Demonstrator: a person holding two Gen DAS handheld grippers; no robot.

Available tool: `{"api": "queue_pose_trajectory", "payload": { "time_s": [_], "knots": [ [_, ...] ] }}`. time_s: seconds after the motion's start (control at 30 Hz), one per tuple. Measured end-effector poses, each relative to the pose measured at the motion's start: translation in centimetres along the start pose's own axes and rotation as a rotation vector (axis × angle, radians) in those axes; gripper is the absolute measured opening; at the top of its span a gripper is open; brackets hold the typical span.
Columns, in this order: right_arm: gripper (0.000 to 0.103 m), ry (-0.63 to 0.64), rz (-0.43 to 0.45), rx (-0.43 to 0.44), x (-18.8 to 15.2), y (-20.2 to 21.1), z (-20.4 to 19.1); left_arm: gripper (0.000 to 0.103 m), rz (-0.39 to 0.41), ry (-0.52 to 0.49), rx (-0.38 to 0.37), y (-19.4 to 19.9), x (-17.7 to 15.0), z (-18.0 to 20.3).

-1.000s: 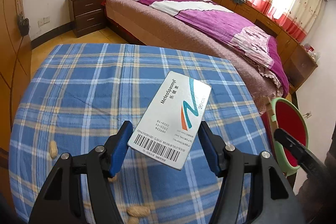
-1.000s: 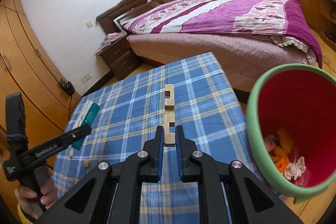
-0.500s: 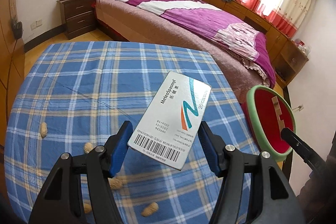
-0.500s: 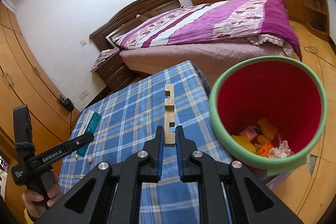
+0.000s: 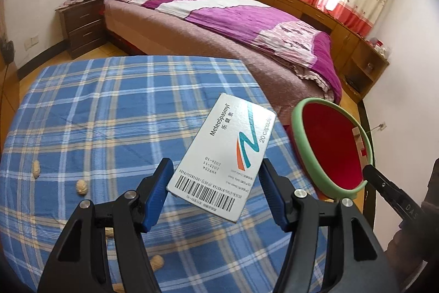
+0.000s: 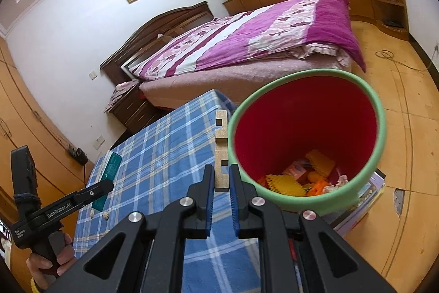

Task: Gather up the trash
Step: 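Carry the white box and wooden piece over the red bucket and open both tools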

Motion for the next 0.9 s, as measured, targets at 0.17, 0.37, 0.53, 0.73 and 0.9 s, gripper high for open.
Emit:
{"api": "queue_pose_trajectory", "payload": {
  "time_s": [0.17, 0.37, 0.53, 0.73, 0.9],
  "knots": [
    [0.013, -0.035, 0.019, -0.024, 0.2, 0.8, 2.1, 0.064, -0.002, -0.042, -0.024, -0.3, -0.2, 2.4],
    [0.013, -0.083, 0.034, -0.068, 0.4, 1.2, 5.0, 0.064, -0.025, -0.106, -0.058, -1.7, -0.7, 5.6],
    [0.013, -0.121, 0.043, -0.093, 0.5, 1.0, 7.2, 0.064, -0.060, -0.165, -0.078, -3.6, -0.9, 8.5],
    [0.013, -0.128, 0.032, -0.136, 0.8, 0.0, 9.8, 0.064, -0.082, -0.242, -0.089, -6.0, -1.0, 12.1],
    [0.014, -0.139, 0.022, -0.163, 1.1, -0.9, 11.6, 0.065, -0.090, -0.290, -0.102, -7.9, -0.6, 14.5]
  ]
}}
Point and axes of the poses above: each gripper's, at about its wrist camera, not at the fingertips, and y roughly against the way its jaws point, z to its right, x to its top, the point moved 9 cm from there along -y, roughly the way its jaws point, and after that the axes turned 1 degree about -x, right-handed, at the moved point
